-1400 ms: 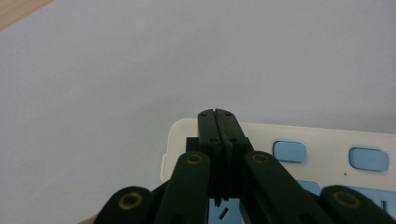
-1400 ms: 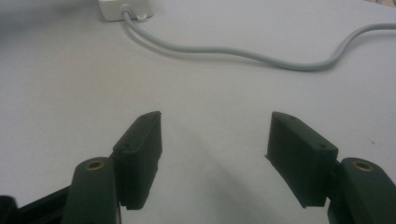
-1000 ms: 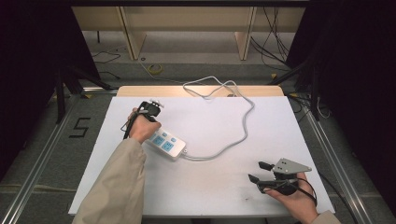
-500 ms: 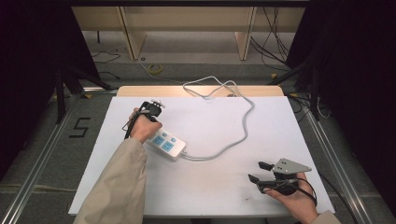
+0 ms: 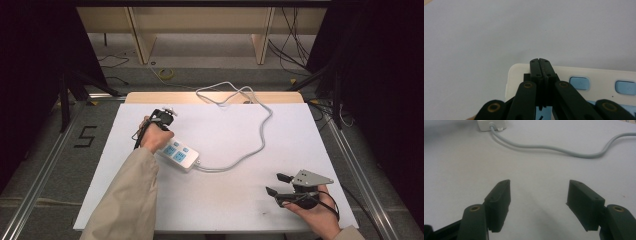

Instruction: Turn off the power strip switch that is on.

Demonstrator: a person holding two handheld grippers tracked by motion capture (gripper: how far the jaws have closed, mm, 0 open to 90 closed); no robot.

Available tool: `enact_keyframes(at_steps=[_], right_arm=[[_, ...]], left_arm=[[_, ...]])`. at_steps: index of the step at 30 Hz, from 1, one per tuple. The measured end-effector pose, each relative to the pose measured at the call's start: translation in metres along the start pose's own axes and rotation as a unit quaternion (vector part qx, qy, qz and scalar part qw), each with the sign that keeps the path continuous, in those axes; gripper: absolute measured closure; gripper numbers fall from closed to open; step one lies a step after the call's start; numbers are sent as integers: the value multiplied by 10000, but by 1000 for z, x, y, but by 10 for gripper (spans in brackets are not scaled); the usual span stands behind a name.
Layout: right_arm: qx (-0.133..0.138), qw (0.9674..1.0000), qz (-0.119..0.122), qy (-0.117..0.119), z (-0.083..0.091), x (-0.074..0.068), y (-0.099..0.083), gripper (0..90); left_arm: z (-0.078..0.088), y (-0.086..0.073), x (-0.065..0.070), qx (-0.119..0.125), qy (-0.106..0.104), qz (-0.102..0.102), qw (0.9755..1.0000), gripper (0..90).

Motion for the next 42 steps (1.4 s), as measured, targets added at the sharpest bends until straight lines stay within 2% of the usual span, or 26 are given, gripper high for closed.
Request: enact_keyframes(at_steps=[18,25,30,32,34,35,36,38,40,42], right_arm=[[10,10000,17,6,0,0,0,362],[7,10000,33,14,0,-1,0,362],[9,10000,28,7,0,-1,1,362],[8,10000,48,15,0,-1,1,361],[1,10000,36,13,0,-2,1,361],[1,10000,40,7,0,-2,1,362],[1,10000,38,10,0,-2,1,362],[16,10000,26,6,1,-1,1,361],[22,10000,35,4,1,-1,1,361],[28,10000,32,16,1,-1,0,361]], left_arm=[[-1,0,1,-113,114,-45,9999,896],[-2,0,0,-106,55,42,9999,897],[-2,0,2,-92,102,-37,9999,897],[-2,0,5,-120,-44,-7,9999,897],[-3,0,7,-69,109,-115,9998,898],[-4,1,11,-38,265,-274,9993,898],[-4,2,13,-109,377,-396,9984,898],[-4,2,13,-112,375,-335,9987,897],[-3,2,8,-103,188,-100,9997,898],[-2,2,2,-128,260,-70,9996,898]])
Point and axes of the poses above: each handheld gripper's, and its own axes: z roughly backward along the jaws, y roughly out of its top, x roughly to its right, the point moved 5 cm from there along -z, roughly forward along the jaws, and after that the axes turned 13 degrees about z, right-handed, at the moved point
